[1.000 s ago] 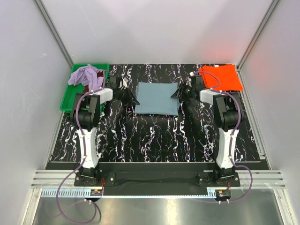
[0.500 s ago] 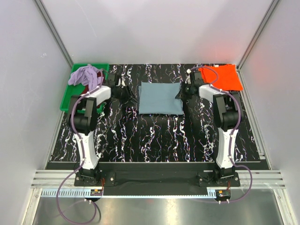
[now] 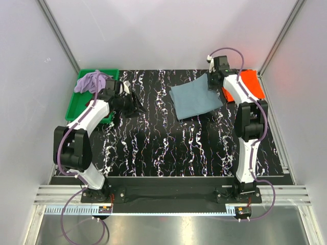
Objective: Fold and stack the t-shirts
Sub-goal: Neatly place the folded tshirt to the corner
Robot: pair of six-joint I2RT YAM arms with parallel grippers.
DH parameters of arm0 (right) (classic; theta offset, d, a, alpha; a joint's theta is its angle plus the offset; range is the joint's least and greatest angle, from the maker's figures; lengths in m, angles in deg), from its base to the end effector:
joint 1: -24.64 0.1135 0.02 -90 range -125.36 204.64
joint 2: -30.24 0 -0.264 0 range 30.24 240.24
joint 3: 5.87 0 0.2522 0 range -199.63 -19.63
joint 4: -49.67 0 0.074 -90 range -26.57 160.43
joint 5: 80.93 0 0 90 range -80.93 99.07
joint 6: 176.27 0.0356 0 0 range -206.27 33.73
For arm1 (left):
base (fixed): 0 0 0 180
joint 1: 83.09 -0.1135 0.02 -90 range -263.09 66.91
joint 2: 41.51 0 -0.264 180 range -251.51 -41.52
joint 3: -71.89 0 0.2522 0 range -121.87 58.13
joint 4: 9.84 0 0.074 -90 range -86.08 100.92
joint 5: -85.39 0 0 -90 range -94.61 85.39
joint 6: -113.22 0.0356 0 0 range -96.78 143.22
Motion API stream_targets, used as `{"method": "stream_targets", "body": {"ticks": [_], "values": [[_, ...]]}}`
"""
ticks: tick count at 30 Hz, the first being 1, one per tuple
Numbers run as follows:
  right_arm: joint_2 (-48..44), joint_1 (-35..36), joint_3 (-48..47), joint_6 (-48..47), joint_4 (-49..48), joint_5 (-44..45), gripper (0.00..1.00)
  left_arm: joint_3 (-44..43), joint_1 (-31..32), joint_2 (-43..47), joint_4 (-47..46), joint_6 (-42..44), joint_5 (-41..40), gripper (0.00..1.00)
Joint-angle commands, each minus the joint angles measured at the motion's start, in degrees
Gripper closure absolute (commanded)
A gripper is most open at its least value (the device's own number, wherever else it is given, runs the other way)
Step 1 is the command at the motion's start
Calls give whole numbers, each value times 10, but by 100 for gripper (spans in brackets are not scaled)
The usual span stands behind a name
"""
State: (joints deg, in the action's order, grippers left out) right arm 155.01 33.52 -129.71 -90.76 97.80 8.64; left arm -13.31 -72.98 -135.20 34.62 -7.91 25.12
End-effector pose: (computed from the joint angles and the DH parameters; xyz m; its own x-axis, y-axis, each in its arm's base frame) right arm 0.4886 0.0766 0.2435 -0.7316 -0.1935 -0.6537 -0.2172 0.9751 -0.0456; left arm 0.3411 -0.0788 0.2560 -0.9034 -0.2949 -0.3111 -0.0239 0.7593 -0.6503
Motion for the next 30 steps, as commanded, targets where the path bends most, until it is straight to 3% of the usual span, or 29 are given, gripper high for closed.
{"method": "stream_targets", "body": {"ticks": [1, 16, 20, 30], "values": [[16, -26, -74, -73, 45, 57, 100, 9, 1, 17, 10, 24, 29, 46], [85, -85, -240, -158, 73, 75, 100, 16, 0, 18, -15, 14, 93, 46], [106, -85, -336, -160, 137, 75, 100, 17, 0, 17, -16, 14, 99, 46], [91, -114, -370, -189, 136, 99, 100, 13, -8, 28, -20, 13, 120, 45]]}}
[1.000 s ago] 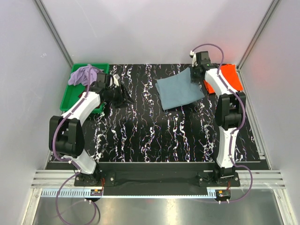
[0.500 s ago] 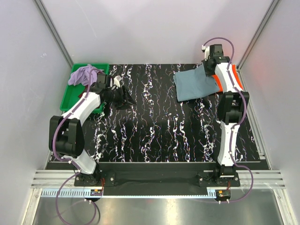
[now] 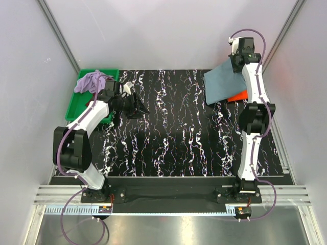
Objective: Fold and stack the t-shirts
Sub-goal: Neatly place the folded tshirt to the corner
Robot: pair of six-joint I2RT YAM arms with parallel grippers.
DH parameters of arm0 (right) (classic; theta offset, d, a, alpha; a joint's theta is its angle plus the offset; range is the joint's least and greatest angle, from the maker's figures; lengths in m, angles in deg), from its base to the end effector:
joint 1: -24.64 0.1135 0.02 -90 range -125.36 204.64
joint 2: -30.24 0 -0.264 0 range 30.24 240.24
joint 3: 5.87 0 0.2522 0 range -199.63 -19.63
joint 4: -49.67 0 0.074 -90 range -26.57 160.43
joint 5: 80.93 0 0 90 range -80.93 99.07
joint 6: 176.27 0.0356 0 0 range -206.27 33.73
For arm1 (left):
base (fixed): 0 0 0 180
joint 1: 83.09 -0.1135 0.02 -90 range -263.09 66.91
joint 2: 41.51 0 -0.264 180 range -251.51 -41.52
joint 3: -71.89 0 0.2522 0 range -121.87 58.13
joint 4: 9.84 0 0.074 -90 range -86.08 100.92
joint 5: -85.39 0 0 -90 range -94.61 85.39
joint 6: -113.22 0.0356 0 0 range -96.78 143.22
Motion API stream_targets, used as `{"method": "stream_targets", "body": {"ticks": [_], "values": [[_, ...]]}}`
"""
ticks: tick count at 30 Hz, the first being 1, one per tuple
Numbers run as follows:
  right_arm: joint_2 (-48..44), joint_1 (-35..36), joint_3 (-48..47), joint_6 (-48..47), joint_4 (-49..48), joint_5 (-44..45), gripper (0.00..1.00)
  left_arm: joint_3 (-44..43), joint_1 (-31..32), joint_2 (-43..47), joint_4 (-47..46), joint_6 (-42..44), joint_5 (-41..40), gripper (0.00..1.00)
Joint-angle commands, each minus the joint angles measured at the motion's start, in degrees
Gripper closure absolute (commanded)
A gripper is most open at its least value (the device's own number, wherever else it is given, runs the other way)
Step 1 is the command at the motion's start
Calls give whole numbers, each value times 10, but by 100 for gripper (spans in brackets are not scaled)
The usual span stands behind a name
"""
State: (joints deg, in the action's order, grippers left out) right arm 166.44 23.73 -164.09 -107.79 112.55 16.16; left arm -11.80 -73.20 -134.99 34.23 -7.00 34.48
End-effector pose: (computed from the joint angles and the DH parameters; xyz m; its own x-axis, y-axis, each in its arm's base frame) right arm 0.5269 -0.0128 0.3193 -0.6486 -0.3538 -0.6740 -0.1385 0.9255 -0.3526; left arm 0.3355 -0.0813 0.2521 -0.9389 -0.2328 -0.2533 0.0313 0.6753 -0.7368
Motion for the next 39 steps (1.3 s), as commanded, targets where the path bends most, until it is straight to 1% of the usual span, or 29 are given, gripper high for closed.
{"method": "stream_targets", "body": {"ticks": [1, 3, 6, 9, 10, 11, 13, 15, 16, 18, 19, 20, 22, 23, 24, 25, 26, 27, 28, 29, 30, 31, 33, 34, 37, 39], "values": [[-20, -22, -32, -23, -4, 27, 100, 1, -6, 26, -20, 2, 30, 45], [-16, -28, -46, -28, -3, 35, 100, 3, -7, 28, -24, -1, 36, 45], [-15, -43, -50, -40, -14, 21, 100, 7, -7, 33, -30, -5, 38, 45], [-5, -64, -62, -43, -42, -5, 100, 9, -7, 36, -31, -5, 42, 45], [9, -67, -75, -48, -37, -16, 100, 10, -8, 36, -37, -9, 44, 45], [14, -76, -83, -48, -44, -38, 100, 13, -9, 38, -41, -12, 48, 45], [26, -81, -73, -48, -72, -50, 100, 23, -11, 45, -58, -21, 60, 45], [38, -88, -63, -52, -104, -38, 100, 30, -15, 51, -70, -30, 67, 45], [60, -90, -69, -53, -119, -37, 100, 33, -16, 53, -74, -34, 67, 45], [88, -104, -94, -47, -147, -10, 100, 34, -19, 59, -73, -32, 66, 44], [117, -108, -111, -47, -141, -9, 100, 34, -20, 62, -71, -30, 65, 44], [126, -111, -124, -46, -148, -1, 97, 36, -20, 63, -71, -29, 64, 44], [127, -126, -92, -27, -209, 15, 94, 36, -20, 61, -72, -31, 66, 44], [127, -131, -68, -22, -224, 22, 92, 36, -20, 60, -73, -32, 67, 44], [127, -135, -57, -9, -244, 31, 77, 36, -20, 60, -73, -32, 67, 43], [131, -144, -47, -4, -277, 35, 74, 36, -20, 59, -73, -32, 65, 43], [136, -146, -53, 2, -286, 40, 71, 37, -20, 60, -72, -31, 62, 43], [143, -150, -65, 12, -290, 49, 65, 37, -20, 62, -71, -30, 55, 43], [154, -152, -77, 17, -290, 58, 55, 39, -20, 62, -69, -29, 51, 42], [156, -154, -91, 20, -286, 52, 55, 37, -20, 60, -68, -28, 49, 42], [146, -154, -86, 28, -295, 47, 53, 34, -20, 59, -63, -27, 49, 42], [139, -154, -78, 35, -300, 29, 46, 31, -19, 56, -59, -24, 49, 42], [123, -154, -50, 57, -308, 23, 25, 19, -19, 54, -51, -17, 34, 41], [106, -154, -41, 67, -308, 11, 22, 16, -19, 54, -46, -15, 28, 40], [56, -151, 21, 104, -301, -24, 21, 7, -19, 51, -39, -6, 34, 40], [9, -147, 55, 143, -304, -47, 17, 3, -19, 59, -44, -5, 33, 40]]}}
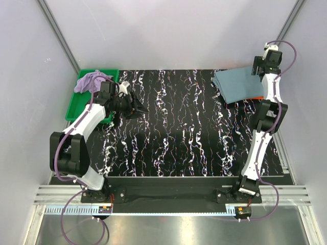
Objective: Fold and stack the t-shirts
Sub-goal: Neatly place the folded tshirt to the corner
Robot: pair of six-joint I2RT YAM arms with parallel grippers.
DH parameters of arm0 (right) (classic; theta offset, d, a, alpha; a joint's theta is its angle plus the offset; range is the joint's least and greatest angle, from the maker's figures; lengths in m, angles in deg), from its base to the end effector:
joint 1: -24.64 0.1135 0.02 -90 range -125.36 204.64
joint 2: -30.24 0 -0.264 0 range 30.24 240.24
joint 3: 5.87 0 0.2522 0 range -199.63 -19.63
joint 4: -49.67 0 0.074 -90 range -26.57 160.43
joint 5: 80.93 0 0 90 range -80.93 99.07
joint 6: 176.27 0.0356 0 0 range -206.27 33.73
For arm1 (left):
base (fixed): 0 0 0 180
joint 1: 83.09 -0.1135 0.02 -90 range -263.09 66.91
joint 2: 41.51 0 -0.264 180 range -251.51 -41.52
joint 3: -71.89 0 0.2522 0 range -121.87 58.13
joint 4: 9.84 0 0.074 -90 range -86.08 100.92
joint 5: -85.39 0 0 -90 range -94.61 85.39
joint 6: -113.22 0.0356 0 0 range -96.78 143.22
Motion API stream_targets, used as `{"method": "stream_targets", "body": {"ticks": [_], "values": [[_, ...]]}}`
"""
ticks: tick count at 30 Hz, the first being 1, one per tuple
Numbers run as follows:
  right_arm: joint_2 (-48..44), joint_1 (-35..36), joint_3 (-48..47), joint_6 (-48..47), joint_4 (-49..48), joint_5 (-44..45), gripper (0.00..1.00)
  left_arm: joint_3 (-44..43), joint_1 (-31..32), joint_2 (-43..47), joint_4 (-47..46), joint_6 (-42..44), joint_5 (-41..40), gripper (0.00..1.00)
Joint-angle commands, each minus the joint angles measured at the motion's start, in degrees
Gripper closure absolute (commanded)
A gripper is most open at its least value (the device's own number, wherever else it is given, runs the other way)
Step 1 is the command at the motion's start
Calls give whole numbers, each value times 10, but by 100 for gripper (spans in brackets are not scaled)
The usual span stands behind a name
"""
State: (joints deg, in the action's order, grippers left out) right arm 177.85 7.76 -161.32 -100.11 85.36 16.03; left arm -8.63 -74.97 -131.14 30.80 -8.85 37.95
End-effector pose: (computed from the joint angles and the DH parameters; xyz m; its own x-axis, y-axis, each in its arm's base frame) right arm 0.5628 -0.1753 0.2382 -0.5275 -0.0881 -0.8450 0.2725 0.9245 -0.2665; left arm 0.3253 -0.0707 0.2611 -0.9252 -0.2630 -0.2734 0.0536 0.6228 -0.7805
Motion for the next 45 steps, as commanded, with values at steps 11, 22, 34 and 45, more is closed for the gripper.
{"method": "stream_targets", "body": {"ticks": [11, 22, 34, 45], "values": [[-341, 136, 136, 256, 154, -120, 1, -59, 3, 136, -152, -27, 46, 36], [-695, 184, 516, 423, 81, -330, 0, -83, 2, 254, -76, 50, -12, 1], [-956, 184, 779, 447, 92, -392, 1, 128, 2, 450, -145, 48, -57, 1], [-1033, 184, 811, 419, 128, -342, 0, 170, 2, 502, -137, 52, -43, 1]]}}
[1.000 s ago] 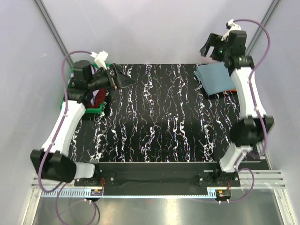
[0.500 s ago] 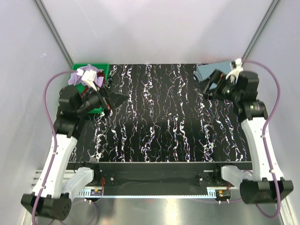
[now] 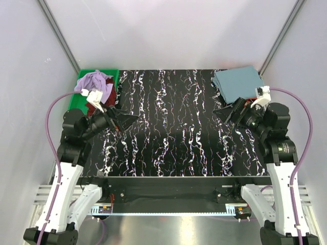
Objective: Fold and stack the t-shirts
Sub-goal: Neatly place the folded tshirt to the corner
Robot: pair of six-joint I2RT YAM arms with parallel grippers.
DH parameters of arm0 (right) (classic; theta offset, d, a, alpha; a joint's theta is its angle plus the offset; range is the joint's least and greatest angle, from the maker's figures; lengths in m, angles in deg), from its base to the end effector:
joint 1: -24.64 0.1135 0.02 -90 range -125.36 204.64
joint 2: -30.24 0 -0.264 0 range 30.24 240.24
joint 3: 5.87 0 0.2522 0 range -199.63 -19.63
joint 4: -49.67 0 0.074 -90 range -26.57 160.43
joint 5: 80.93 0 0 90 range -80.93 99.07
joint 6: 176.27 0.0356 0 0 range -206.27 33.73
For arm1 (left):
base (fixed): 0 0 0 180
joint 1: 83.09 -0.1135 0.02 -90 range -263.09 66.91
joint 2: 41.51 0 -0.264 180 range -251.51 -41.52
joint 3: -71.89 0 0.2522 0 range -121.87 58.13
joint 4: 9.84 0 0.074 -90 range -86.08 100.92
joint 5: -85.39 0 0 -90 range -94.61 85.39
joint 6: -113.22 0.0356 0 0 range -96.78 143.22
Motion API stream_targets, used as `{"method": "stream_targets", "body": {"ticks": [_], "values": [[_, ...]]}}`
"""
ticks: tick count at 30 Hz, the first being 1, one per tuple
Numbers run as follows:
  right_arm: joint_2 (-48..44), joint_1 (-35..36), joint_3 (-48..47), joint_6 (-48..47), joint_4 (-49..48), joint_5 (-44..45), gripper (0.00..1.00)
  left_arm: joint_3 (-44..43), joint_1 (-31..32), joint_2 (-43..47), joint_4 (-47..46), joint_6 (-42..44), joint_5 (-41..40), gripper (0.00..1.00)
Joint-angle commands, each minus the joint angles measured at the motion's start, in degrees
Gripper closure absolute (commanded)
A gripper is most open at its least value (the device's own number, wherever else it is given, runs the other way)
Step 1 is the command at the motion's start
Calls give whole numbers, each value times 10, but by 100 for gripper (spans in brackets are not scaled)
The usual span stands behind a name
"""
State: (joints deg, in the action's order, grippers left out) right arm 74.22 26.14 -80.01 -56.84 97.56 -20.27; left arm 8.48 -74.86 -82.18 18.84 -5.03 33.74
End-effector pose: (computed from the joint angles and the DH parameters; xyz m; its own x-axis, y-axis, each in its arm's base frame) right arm 0.1476 0.0213 0.3915 -0.5056 0.4152 -0.7563 -0.2766 0.7523 0.5980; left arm 0.1490 -0.0439 0.3725 -0.4324 -0.3125 -0.8458 0.5884 0.6129 -0.5273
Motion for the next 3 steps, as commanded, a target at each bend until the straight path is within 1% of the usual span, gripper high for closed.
{"method": "stream_targets", "body": {"ticks": [1, 3], "values": [[3, 0, -10, -17, 8, 26, 0, -3, 1, 14, -16, 13, -2, 1], [0, 1, -13, -18, 7, 35, 0, -8, 1, 13, -15, 11, 0, 1]]}}
